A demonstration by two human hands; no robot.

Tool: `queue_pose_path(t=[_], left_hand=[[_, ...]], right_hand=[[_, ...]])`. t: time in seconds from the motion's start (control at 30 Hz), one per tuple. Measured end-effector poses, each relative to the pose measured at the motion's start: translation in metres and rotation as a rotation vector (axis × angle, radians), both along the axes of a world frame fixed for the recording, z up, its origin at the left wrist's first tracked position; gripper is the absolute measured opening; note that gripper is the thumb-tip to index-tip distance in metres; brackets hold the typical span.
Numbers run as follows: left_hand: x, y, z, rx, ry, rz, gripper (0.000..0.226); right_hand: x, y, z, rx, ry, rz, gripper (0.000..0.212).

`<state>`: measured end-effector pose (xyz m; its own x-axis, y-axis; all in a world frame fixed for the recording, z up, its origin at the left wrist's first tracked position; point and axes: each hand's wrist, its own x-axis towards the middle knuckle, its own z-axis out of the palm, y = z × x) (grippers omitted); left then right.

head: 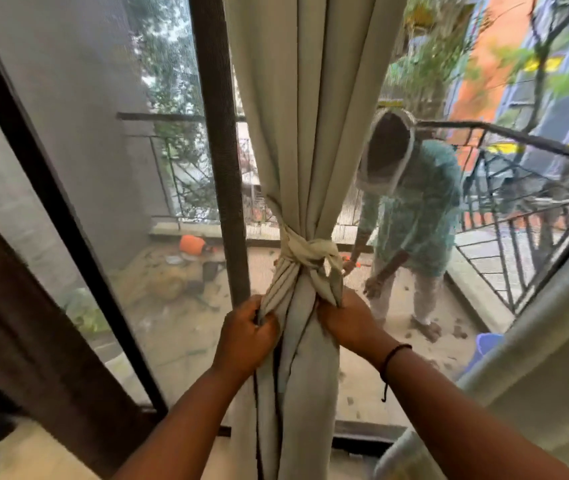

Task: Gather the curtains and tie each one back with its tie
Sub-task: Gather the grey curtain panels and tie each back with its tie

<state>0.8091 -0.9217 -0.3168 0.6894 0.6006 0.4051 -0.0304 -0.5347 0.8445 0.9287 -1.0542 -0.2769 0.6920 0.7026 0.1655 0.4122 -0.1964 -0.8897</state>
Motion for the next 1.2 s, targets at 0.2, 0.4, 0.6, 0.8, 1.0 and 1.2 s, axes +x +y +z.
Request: queue_pose_path(t=[0.2,0.4,0.6,0.8,1.0,1.2], left_hand=[[0.019,-0.003,0.007,-0.148,0.06,0.059,0.025],[0.027,-0.018,-0.001,-0.144,0.027,0.11,0.021],[0.0,-0.043,-0.054,-0.261,0.238,0.057,0.06],[-0.019,-0.064,-0.08,-0.313,0.419,0.337,0.065],[-0.047,-0.05,-0.086,-0.169,0.586,0.539,0.058],[-0.029,-0.048,-0.087,-0.116,0.632,0.441,0.033]], right_hand=[[0.028,-0.005,-0.019,-0.102,-0.218,-0.029,0.035],[0.033,-0.012,-0.013,-0.01,-0.135,0.032,0.029],[0.024,-0.04,-0.051,-0.259,0.0,0.205,0.044],[0.024,-0.055,-0.093,-0.522,-0.084,0.214,0.029],[0.033,-0.071,-0.106,-0.587,-0.328,0.077,0.022],[0.02,-0.062,-0.106,-0.676,-0.368,0.1,0.031]])
